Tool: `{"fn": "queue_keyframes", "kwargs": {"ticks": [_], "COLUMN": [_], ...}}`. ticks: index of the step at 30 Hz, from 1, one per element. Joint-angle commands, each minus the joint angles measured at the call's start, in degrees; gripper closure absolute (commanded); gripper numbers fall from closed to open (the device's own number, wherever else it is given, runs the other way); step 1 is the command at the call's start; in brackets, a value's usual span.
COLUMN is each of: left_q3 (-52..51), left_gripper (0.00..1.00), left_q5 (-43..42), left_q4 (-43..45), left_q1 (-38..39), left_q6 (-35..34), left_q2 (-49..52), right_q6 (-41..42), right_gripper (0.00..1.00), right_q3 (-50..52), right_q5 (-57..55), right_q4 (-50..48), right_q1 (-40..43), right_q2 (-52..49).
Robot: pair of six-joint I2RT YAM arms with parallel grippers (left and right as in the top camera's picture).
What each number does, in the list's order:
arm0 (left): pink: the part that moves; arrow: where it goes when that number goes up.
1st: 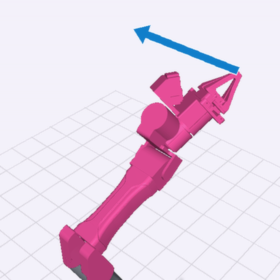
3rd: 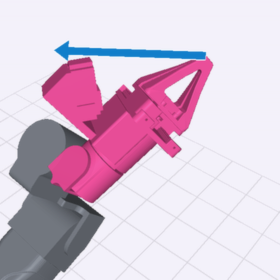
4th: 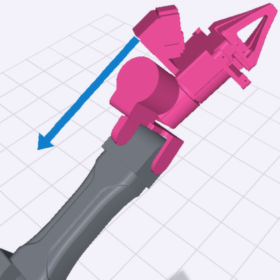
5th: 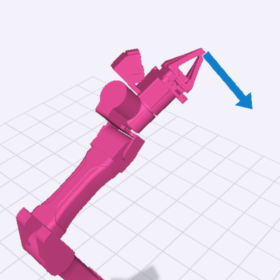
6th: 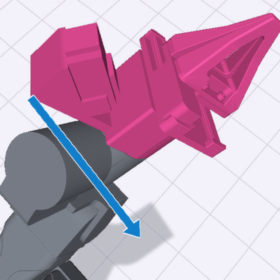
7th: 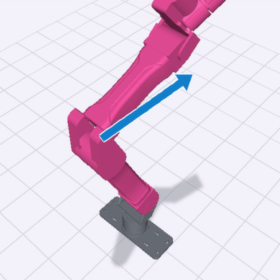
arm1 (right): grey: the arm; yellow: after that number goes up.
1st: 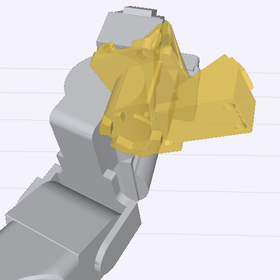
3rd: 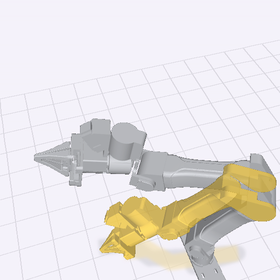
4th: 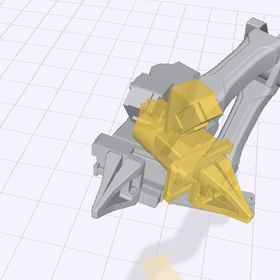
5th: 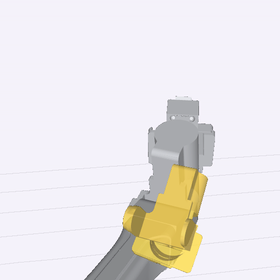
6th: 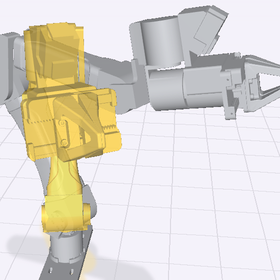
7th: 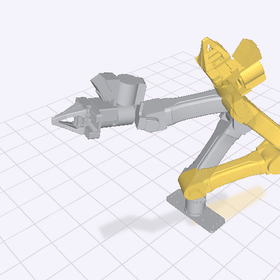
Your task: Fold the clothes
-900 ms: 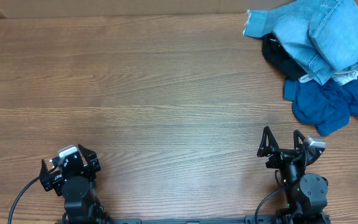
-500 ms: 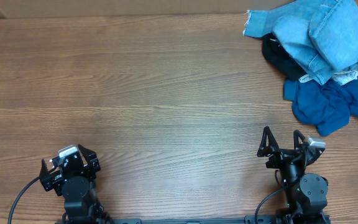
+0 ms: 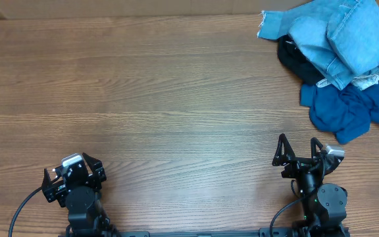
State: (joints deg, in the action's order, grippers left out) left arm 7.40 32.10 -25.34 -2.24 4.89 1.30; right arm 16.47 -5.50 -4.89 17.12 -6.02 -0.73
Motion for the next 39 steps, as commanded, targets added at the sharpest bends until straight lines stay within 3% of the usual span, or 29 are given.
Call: {"fn": "queue_keyframes", "kwargs": {"ticks": [1, 18, 19, 24, 30, 32, 35, 39], "left_q3": [0.0, 0.0, 0.0, 0.0, 0.0, 0.0, 0.0, 0.0], "left_gripper": [0.00, 0.00, 0.00, 0.00, 0.00, 0.00, 0.00, 0.00], "left_q5": [-0.6, -0.6, -0.6, -0.6, -0.6, -0.6, -0.6, -0.6], "left_q4": [-0.3, -0.3, -0.3, -0.3, -0.3, -0.3, -0.3, -0.3], "left_q1": [0.0, 0.0, 0.0, 0.0, 0.0, 0.0, 0.0, 0.0], "left_q6": [-0.4, -0.4, -0.4, -0.4, -0.4, -0.4, -0.4, -0.4], "left_q2": [0.0, 0.0, 0.0, 0.0, 0.0, 0.0, 0.0, 0.0], "right_q6": [-0.2, 0.5, 3.0, 30.1, 36.4, 35.3, 25.3, 21.7], "right_gripper": [0.00, 0.00, 0.00, 0.00, 0.00, 0.00, 0.00, 0.00], "right_q3": [0.4, 0.4, 0.4, 0.3, 0.3, 0.3, 0.1, -3.2], "right_q5": [-0.4, -0.1, -0.1, 4.3, 8.8, 9.7, 12.7, 12.2], "right_q4": [-0.6, -0.6, -0.7, -0.3, -1.5, -2.2, -4.2, -6.6], "right_q1": [0.1, 0.1, 0.1, 0.1, 0.1, 0.1, 0.1, 0.1], "right_q2": [0.6, 0.6, 0.6, 0.5, 0.6, 0.5, 0.1, -4.7]}}
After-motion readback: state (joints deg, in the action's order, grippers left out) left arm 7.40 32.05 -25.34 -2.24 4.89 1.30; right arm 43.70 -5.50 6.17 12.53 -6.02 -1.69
